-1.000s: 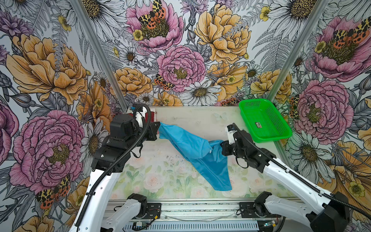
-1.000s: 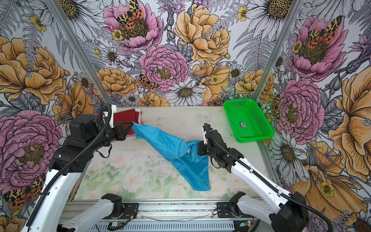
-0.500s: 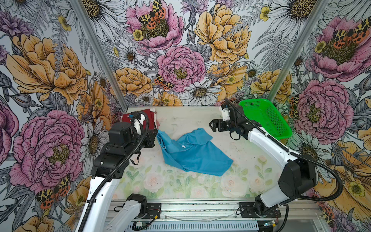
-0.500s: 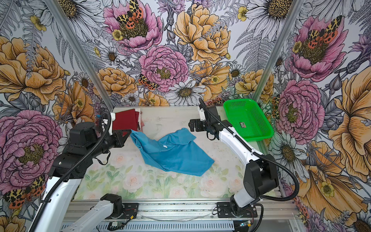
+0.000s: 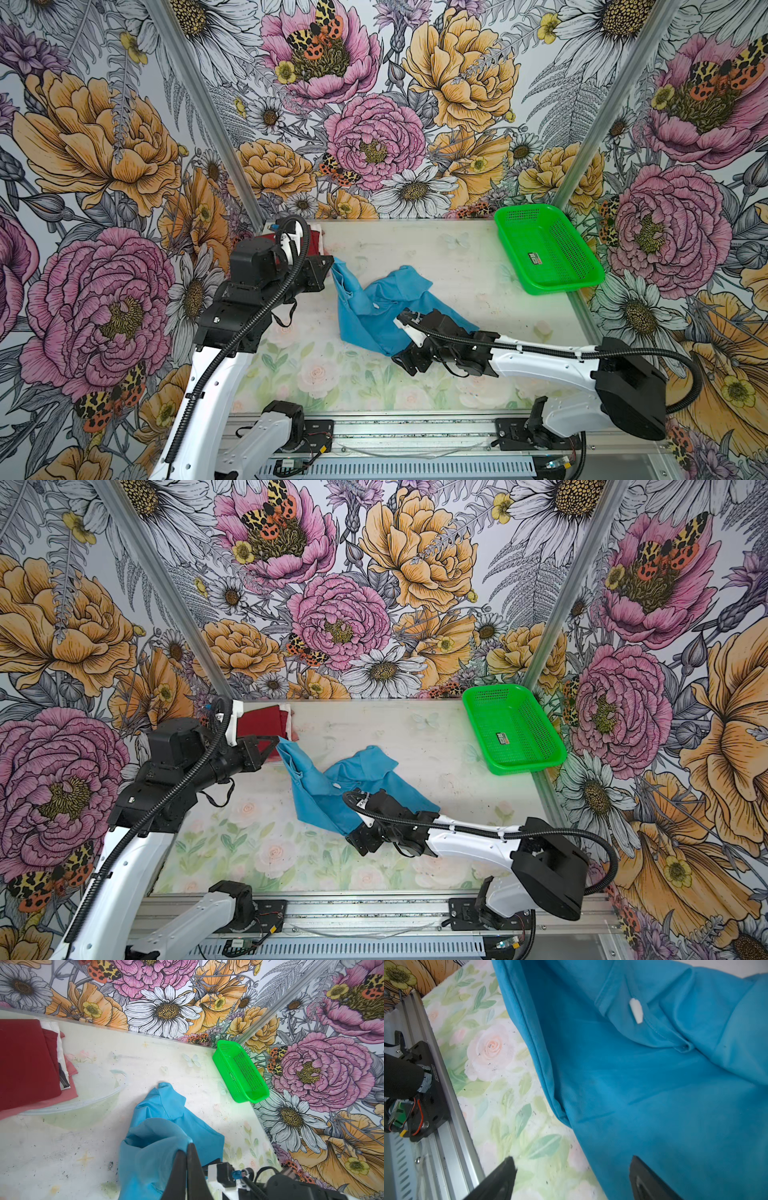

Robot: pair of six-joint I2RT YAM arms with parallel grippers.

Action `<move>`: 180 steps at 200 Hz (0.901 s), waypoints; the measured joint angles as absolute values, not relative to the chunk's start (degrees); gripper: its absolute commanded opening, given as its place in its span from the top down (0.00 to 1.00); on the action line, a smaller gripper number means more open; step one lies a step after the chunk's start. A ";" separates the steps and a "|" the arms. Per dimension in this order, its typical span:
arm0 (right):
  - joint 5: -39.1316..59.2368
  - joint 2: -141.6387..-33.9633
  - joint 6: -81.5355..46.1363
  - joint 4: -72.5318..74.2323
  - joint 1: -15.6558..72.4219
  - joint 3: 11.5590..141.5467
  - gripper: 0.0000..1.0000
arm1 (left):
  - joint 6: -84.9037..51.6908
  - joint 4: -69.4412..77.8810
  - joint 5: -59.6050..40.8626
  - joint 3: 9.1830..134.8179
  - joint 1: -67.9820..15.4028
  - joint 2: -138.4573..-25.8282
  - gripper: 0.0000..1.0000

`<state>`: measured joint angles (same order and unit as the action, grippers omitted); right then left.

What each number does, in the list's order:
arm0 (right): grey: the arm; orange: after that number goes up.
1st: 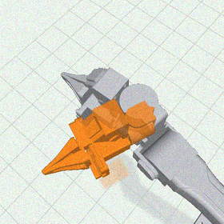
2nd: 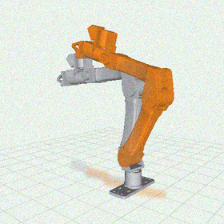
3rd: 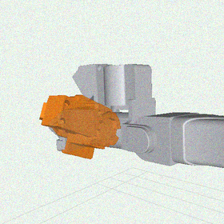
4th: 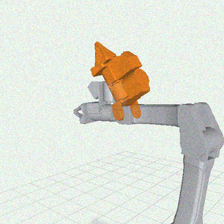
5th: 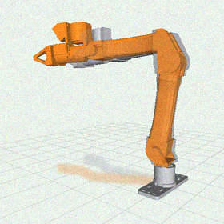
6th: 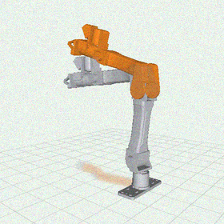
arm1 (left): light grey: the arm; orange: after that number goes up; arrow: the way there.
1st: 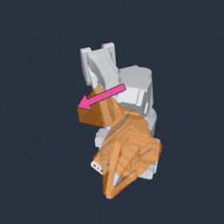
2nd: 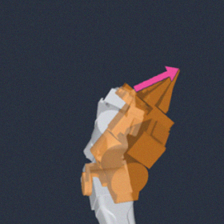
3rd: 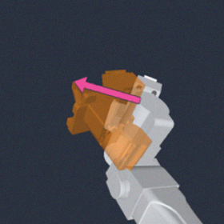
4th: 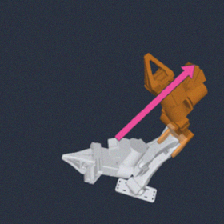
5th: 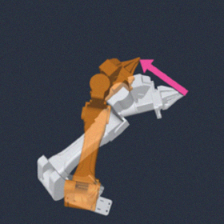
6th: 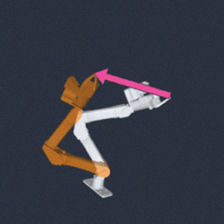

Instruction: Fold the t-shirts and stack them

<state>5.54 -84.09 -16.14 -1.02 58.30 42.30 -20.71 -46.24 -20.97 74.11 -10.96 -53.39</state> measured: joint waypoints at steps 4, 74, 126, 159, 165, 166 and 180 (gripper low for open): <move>5.39 -85.62 -16.03 0.67 58.67 42.59 0.18 | -20.86 -46.19 -21.15 74.35 -10.96 -53.41 1.00; 3.88 -99.09 -16.12 13.08 60.27 49.30 1.00 | -21.32 -46.06 -23.49 77.93 -9.30 -53.82 1.00; -5.78 -77.41 -16.38 -1.39 55.88 45.12 1.00 | -21.30 -46.04 -23.99 80.97 -6.94 -57.69 1.00; -5.89 -65.95 -12.88 -9.58 37.32 46.52 1.00 | -22.61 -43.64 -25.47 81.76 -6.94 -61.43 1.00; -5.10 -65.84 -11.60 -11.25 34.28 48.25 1.00 | -22.90 -42.96 -25.87 81.87 -6.94 -62.26 1.00; -5.02 -65.87 -11.46 -11.42 33.98 48.49 1.00 | -23.00 -42.89 -25.91 81.91 -6.94 -62.37 1.00; -2.02 -68.53 -8.58 -15.35 29.74 55.44 0.89 | -23.92 -41.54 -26.59 83.00 -7.03 -64.71 1.00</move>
<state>-2.02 -68.53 -8.58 -15.35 29.74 55.44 -23.92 -41.54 -26.59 83.00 -7.03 -64.71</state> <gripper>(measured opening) 0.050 0.050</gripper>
